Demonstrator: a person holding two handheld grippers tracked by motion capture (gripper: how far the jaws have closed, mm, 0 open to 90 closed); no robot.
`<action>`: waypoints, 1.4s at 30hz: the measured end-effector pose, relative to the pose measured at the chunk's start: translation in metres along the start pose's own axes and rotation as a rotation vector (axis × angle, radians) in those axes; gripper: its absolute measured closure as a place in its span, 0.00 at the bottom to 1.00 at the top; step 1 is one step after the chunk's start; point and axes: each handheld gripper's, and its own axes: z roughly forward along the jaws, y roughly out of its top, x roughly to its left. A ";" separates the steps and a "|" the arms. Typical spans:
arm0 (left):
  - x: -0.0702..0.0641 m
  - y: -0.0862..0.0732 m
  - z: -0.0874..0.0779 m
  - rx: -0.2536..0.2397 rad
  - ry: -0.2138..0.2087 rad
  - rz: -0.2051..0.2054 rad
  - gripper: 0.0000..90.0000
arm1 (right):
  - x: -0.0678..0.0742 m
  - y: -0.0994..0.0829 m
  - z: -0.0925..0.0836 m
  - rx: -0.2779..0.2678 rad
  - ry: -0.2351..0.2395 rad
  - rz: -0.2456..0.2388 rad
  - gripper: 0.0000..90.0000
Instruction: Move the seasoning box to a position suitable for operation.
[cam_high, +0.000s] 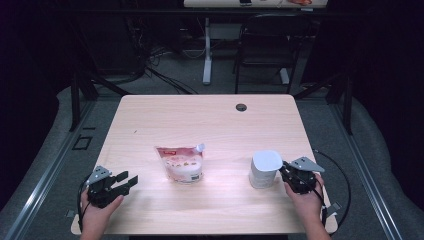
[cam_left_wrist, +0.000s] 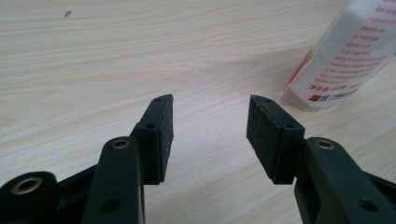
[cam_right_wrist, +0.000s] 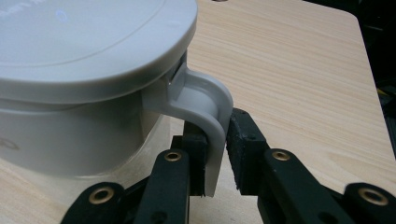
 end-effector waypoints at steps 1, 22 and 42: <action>0.000 0.000 0.000 0.000 0.000 0.000 0.57 | 0.000 0.000 0.000 0.000 0.001 0.000 0.87; 0.002 0.000 -0.001 -0.002 0.008 -0.004 0.57 | 0.040 0.012 0.002 -0.042 0.107 -0.106 0.91; 0.002 -0.001 -0.001 0.002 0.010 -0.004 0.57 | 0.064 0.022 0.016 -0.057 0.228 -0.134 0.90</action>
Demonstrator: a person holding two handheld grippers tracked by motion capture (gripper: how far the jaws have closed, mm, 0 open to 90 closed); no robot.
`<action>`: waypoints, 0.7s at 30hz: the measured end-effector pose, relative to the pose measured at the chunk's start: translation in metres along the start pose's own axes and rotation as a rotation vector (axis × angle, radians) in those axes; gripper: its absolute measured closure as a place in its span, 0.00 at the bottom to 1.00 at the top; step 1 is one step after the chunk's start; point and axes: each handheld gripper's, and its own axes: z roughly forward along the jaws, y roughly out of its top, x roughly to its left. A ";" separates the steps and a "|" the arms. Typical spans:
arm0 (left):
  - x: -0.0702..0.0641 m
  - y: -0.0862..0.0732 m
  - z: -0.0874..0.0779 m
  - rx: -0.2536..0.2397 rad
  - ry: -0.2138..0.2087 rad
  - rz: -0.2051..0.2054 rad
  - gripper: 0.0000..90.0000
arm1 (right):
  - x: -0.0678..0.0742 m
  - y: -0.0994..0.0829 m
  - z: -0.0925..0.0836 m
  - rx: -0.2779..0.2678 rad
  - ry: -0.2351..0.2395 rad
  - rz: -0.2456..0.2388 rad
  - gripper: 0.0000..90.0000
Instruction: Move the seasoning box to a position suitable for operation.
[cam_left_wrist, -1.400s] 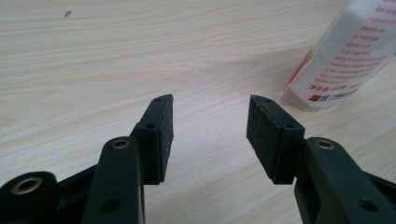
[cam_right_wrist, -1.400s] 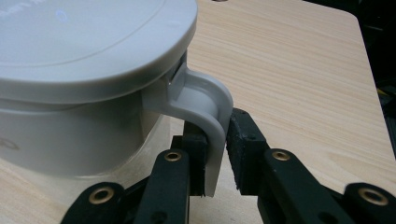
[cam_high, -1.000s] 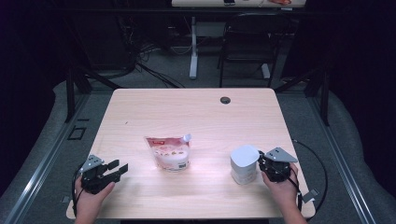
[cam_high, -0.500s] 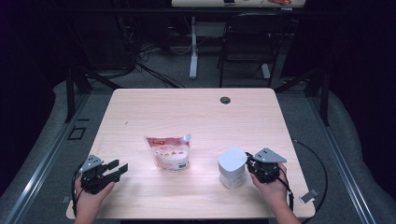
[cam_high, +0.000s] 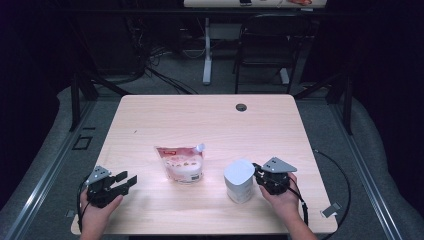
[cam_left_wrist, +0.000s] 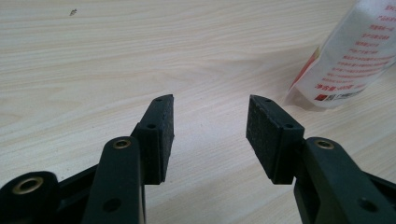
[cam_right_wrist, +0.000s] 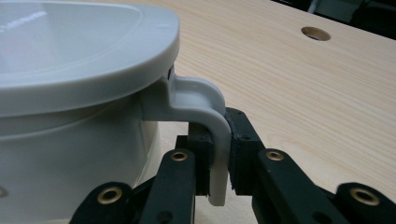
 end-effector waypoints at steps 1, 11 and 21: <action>0.000 0.000 -0.001 -0.003 0.002 0.000 0.57 | 0.001 0.000 0.000 0.003 0.000 -0.007 0.90; -0.001 0.000 -0.001 -0.006 0.001 0.004 0.57 | -0.006 -0.006 0.000 -0.007 0.049 0.036 0.87; 0.000 0.000 -0.002 -0.010 0.002 0.002 0.57 | -0.010 -0.013 -0.008 0.032 0.064 0.044 0.85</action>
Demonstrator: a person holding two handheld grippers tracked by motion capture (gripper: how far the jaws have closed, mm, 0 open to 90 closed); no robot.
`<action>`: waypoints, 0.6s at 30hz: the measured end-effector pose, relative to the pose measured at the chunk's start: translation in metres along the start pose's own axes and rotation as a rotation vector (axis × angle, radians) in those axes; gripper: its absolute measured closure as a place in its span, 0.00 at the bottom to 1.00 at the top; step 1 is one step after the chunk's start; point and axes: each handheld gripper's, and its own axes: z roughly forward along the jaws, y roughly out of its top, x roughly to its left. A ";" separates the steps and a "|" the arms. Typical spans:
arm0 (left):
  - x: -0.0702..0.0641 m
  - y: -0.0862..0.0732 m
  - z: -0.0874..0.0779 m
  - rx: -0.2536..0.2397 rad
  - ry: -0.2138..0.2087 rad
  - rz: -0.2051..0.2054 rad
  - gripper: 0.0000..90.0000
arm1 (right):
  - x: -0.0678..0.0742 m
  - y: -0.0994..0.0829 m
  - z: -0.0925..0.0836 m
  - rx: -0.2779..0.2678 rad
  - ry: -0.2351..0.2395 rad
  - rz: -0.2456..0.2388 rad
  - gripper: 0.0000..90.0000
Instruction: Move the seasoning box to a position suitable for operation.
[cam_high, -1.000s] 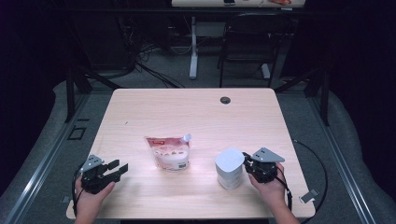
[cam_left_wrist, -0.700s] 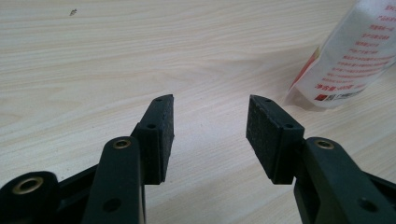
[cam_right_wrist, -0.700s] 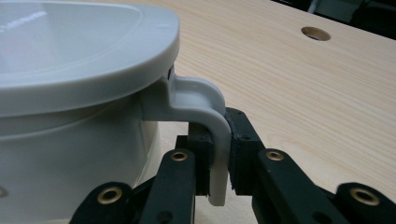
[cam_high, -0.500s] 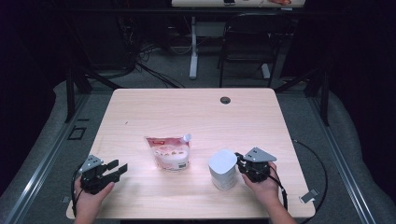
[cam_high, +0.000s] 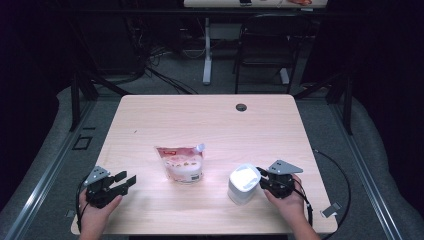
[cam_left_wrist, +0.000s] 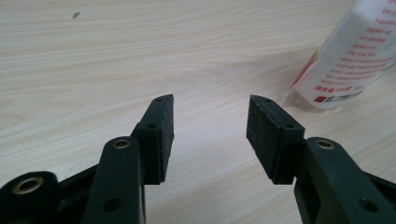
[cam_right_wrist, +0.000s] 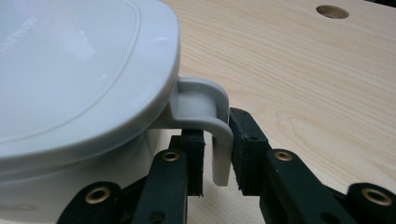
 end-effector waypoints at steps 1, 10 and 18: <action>0.000 0.000 0.000 -0.001 0.000 -0.001 0.57 | -0.001 -0.001 -0.002 -0.008 0.010 0.013 0.84; -0.006 0.003 0.003 0.000 -0.018 0.016 0.57 | -0.004 -0.005 -0.022 -0.037 0.032 0.047 0.80; -0.011 0.005 0.003 -0.007 -0.031 0.021 0.57 | -0.007 -0.005 -0.035 -0.051 0.024 0.072 0.81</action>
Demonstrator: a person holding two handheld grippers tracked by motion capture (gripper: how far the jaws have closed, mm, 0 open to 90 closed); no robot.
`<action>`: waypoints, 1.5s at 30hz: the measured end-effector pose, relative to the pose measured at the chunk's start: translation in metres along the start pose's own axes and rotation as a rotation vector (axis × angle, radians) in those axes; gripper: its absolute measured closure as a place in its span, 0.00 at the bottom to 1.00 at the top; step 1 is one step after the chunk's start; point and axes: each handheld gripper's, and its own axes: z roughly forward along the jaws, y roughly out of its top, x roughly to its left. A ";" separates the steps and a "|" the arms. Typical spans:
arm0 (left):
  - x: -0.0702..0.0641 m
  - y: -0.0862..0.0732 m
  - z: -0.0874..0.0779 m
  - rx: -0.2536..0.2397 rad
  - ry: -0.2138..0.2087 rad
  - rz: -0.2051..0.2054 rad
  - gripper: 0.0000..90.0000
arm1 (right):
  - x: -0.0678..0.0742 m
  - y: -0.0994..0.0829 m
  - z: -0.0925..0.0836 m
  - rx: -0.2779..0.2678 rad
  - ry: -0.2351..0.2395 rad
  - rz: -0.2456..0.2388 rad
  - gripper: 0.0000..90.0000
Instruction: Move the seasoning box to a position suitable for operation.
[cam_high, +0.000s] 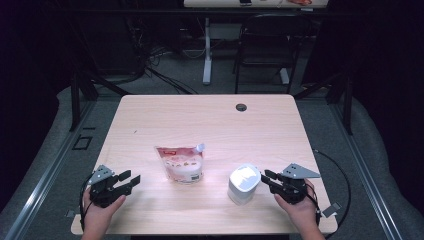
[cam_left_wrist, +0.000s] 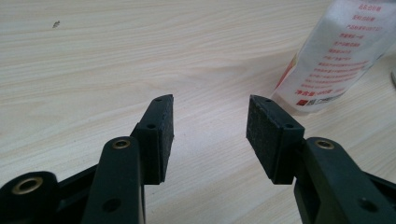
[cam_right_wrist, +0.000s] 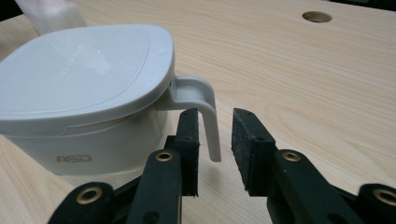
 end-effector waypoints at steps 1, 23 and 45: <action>0.000 0.000 0.000 -0.002 -0.002 -0.001 0.57 | -0.001 0.001 -0.004 -0.006 -0.011 0.008 0.82; -0.007 0.001 0.004 0.026 -0.017 0.025 0.54 | -0.005 0.041 -0.018 -0.047 -0.034 0.024 0.77; -0.010 0.001 0.005 0.035 -0.021 0.032 0.54 | 0.023 0.060 0.001 0.027 0.038 -0.084 1.00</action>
